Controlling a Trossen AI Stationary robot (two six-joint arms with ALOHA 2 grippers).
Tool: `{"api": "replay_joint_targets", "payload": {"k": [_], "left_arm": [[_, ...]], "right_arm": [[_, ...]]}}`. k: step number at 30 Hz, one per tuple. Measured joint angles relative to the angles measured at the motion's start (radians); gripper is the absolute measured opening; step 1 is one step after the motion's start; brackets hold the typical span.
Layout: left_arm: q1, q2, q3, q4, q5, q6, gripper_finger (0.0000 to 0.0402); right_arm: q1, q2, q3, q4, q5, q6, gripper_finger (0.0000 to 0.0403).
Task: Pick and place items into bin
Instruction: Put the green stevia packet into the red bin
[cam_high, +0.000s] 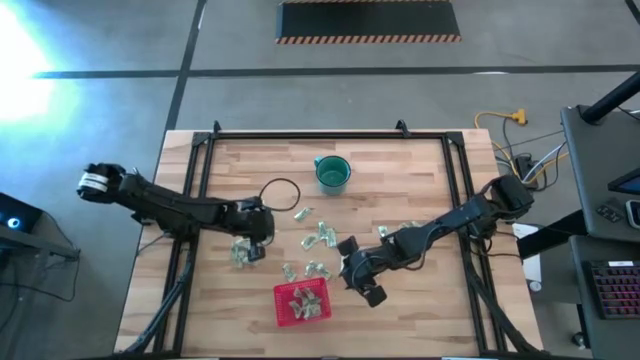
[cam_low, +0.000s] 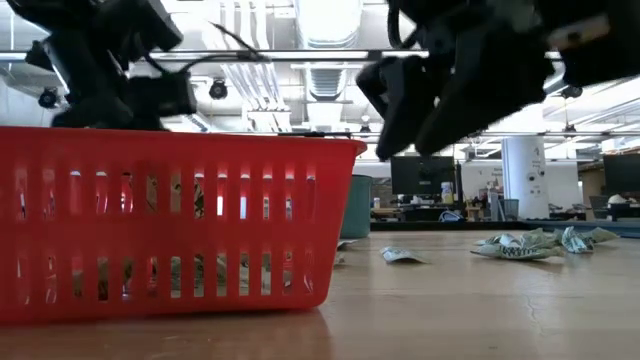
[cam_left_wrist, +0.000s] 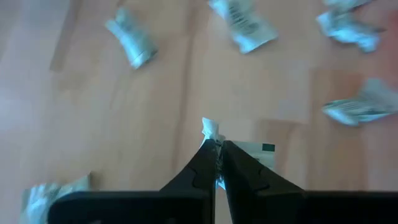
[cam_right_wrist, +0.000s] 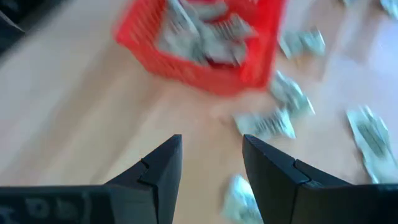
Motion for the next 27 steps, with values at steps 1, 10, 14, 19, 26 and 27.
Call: {"api": "replay_joint_targets", "payload": {"k": [1,10,14,19,26,27], "left_arm": [[-0.014,0.0,0.008,0.002,0.0,0.004,0.0001],[-0.141,0.0,0.076,0.074,0.0,0.074,0.0],[-0.196,0.0,0.103,0.129,0.001,0.124,0.0],[-0.26,0.011,0.113,0.247,0.042,0.209,0.0],[-0.291,0.095,0.114,0.41,0.292,0.354,0.0],[-0.291,0.11,0.12,0.412,0.312,0.363,0.0]], "right_arm": [[0.0,0.0,-0.001,-0.023,0.025,0.011,0.016],[-0.001,0.0,-0.018,-0.081,0.092,0.056,0.016],[-0.002,0.0,-0.018,-0.08,0.092,0.056,0.016],[-0.002,0.0,-0.018,-0.081,0.094,0.056,0.016],[-0.002,0.0,-0.018,-0.085,0.094,0.056,0.016],[-0.002,0.0,-0.018,-0.085,0.094,0.056,0.016]]}}
